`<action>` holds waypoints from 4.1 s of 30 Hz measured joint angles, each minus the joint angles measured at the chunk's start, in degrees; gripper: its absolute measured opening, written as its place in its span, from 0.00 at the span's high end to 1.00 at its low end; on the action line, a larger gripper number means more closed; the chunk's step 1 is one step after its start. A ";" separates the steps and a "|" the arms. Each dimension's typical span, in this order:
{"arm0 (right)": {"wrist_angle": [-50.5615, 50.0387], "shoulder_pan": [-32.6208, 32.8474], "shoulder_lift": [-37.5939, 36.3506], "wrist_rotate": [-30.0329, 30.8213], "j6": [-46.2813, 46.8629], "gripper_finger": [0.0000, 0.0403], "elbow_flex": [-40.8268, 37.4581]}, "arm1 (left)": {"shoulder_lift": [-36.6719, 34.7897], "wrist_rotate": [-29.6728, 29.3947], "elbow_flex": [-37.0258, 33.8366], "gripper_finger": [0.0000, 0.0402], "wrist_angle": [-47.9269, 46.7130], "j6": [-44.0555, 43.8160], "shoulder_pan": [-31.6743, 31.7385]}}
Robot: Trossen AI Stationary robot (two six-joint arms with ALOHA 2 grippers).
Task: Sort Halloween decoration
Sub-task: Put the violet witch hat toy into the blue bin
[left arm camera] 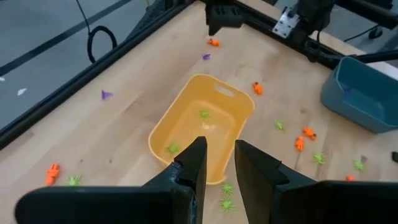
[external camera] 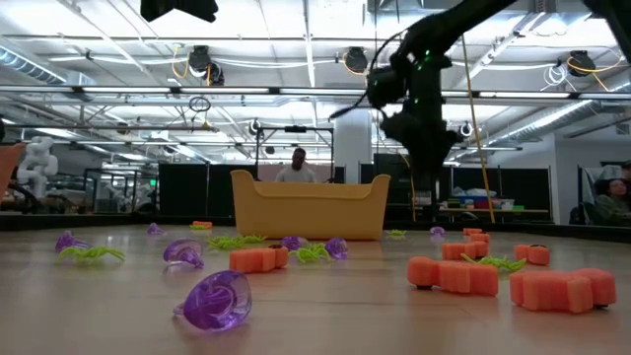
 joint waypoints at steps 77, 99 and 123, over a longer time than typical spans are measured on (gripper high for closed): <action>9.72 1.43 8.77 1.68 -6.50 0.61 -8.28 | 10.81 2.54 0.00 0.80 0.26 -4.49 0.40; 10.86 1.70 8.74 2.26 -7.07 0.86 -8.28 | 10.81 2.51 0.00 0.80 0.26 -4.42 0.40; 8.88 1.68 7.70 0.32 -11.37 1.00 -8.28 | 10.81 2.47 0.00 0.80 0.21 -3.94 0.40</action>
